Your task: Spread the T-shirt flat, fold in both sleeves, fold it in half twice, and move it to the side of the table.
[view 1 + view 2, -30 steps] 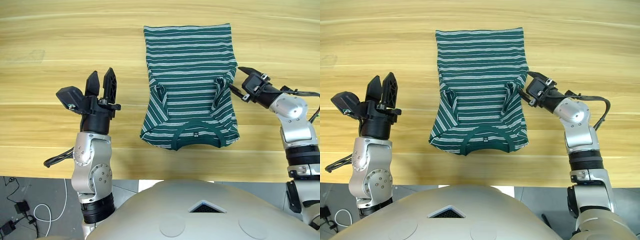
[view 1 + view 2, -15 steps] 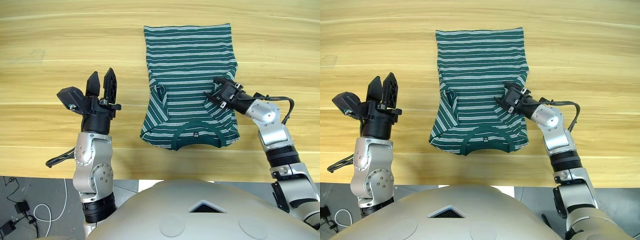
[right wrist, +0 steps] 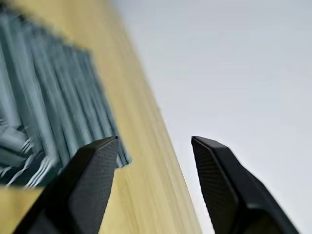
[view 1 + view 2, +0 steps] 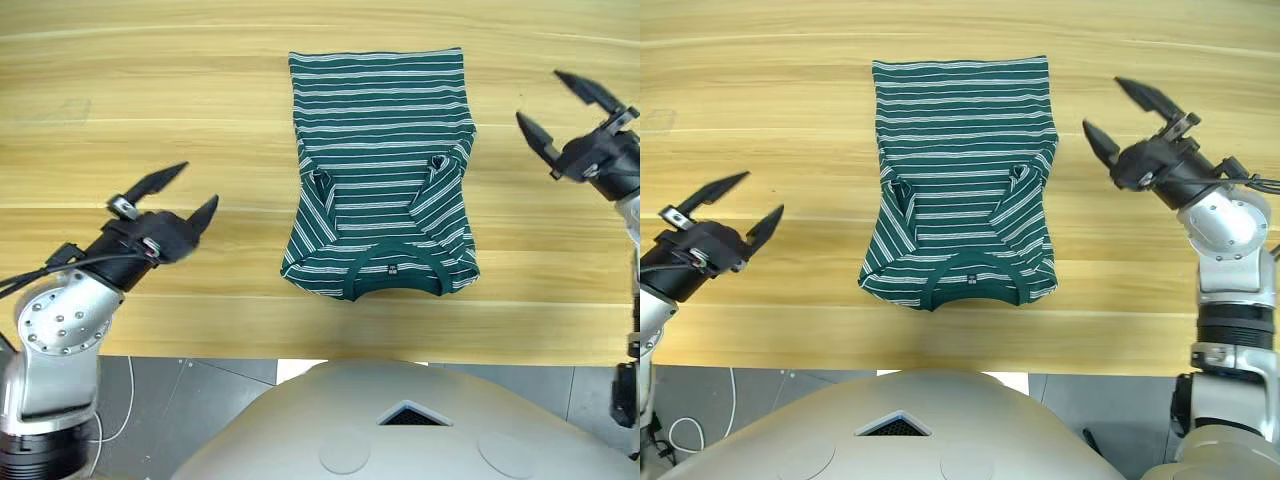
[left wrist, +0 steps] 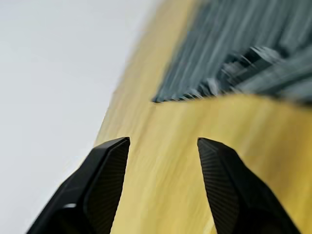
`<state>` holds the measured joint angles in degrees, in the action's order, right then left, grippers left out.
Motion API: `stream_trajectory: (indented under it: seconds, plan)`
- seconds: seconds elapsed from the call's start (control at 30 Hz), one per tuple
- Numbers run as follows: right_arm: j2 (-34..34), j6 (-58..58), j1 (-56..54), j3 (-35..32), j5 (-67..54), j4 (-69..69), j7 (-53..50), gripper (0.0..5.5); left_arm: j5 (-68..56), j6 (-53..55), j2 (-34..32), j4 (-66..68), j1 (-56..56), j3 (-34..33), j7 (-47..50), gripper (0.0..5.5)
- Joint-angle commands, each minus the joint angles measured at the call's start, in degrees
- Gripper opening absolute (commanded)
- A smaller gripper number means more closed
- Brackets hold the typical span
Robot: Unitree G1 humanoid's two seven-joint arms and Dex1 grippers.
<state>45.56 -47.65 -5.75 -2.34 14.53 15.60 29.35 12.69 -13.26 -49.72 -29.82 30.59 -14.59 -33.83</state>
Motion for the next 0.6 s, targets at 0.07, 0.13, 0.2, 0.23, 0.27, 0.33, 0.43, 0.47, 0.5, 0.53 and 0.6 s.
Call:
stream_trajectory:
  seconds: [0.07, 0.13, 0.2, 0.23, 0.27, 0.33, 0.43, 0.47, 0.5, 0.53, 0.6]
  plan:
    - [5.94, -16.52, 5.18, 7.13, 6.55, 3.95, 1.63, 2.74, 5.95, -10.88, -4.24, -0.57, 0.65, 6.52, -4.72, 2.57]
    - [6.88, -18.26, 6.75, 8.01, 7.05, 6.54, 0.95, 2.74, 8.73, -13.87, -3.8, 1.61, 0.83, 7.74, -3.79, 2.57]
    - [8.25, -20.13, 9.82, 9.36, 7.92, 7.96, 1.04, 2.74, 10.08, -16.15, -3.51, 4.38, 1.96, 7.52, -2.76, 2.57]
    - [8.51, -20.3, 10.94, 10.07, 7.41, 8.24, 1.18, 2.74, 10.81, -17.22, -3.5, 5.93, 2.37, 7.63, -2.3, 2.57]
    - [8.6, -20.25, 11.67, 10.69, 6.66, 8.37, 1.22, 2.74, 11.62, -18.21, -3.52, 7.36, 2.52, 7.84, -1.77, 2.57]
    - [8.65, -19.83, 12.63, 11.72, 5.91, 8.46, 1.27, 2.74, 13.66, -19.74, -3.67, 10.27, 2.41, 8.49, -0.8, 2.57]
    - [9.11, -18.79, 13.43, 12.68, 4.99, 7.8, 1.53, 2.74, 14.97, -21.47, -3.92, 13.54, 1.67, 9.13, 0.26, 2.57]
    - [9.28, -18.4, 13.52, 12.88, 4.72, 7.77, 1.7, 2.74, 15.11, -21.9, -3.99, 14.36, 1.45, 9.19, 0.55, 2.57]
    - [9.41, -18.14, 13.46, 12.99, 4.51, 7.93, 1.79, 2.74, 15.23, -22.29, -4.05, 15.07, 1.32, 9.17, 0.79, 2.57]
    - [9.57, -17.99, 13.41, 13.09, 4.42, 8.15, 1.79, 2.74, 15.2, -22.58, -4.04, 15.7, 1.13, 9.15, 1.03, 2.57]
    - [9.61, -17.57, 13.13, 13.49, 4.15, 8.45, 1.94, 2.74, 15.03, -22.74, -3.38, 17.13, 0.02, 9.92, 1.62, 2.57]
